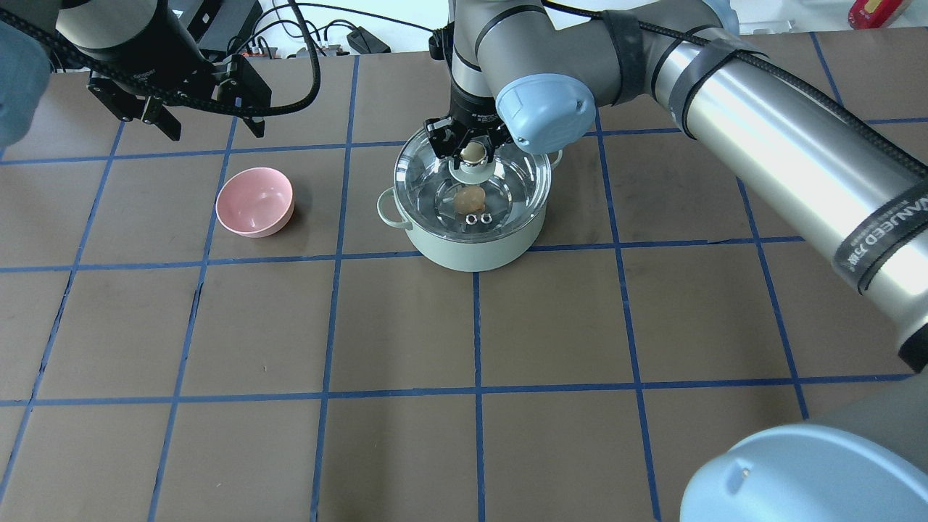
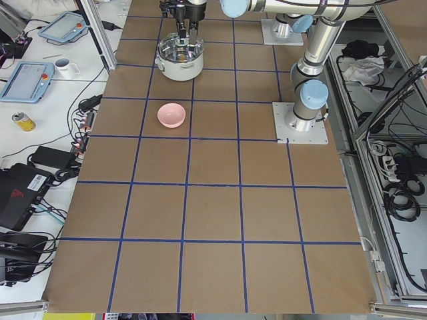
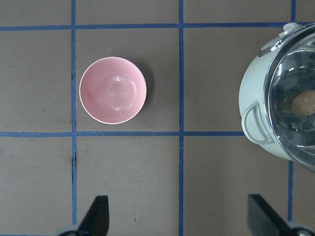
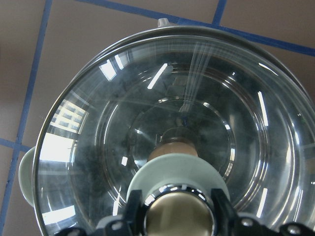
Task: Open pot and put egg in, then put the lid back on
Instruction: 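Lower the glass lid onto the pot with the right gripper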
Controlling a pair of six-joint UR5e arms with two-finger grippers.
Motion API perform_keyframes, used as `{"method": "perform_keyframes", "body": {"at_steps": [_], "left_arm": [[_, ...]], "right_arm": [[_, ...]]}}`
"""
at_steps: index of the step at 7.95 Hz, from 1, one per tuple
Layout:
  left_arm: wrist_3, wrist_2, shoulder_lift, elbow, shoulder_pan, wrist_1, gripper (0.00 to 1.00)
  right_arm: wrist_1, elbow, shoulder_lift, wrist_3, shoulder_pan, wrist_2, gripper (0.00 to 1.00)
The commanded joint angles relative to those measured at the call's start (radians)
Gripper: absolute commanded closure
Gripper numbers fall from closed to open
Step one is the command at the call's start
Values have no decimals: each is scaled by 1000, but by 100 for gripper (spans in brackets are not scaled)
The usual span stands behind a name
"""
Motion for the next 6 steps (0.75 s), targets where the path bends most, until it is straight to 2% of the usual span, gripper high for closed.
{"method": "perform_keyframes", "body": {"at_steps": [1,6], "left_arm": [[-1,0,0,0,-5,0,0],[-2,0,0,0,-5,0,0]], "right_arm": [[-2,-8,4,-2,0,-1,100],[-15,-9,9,0,1,0,100]]}}
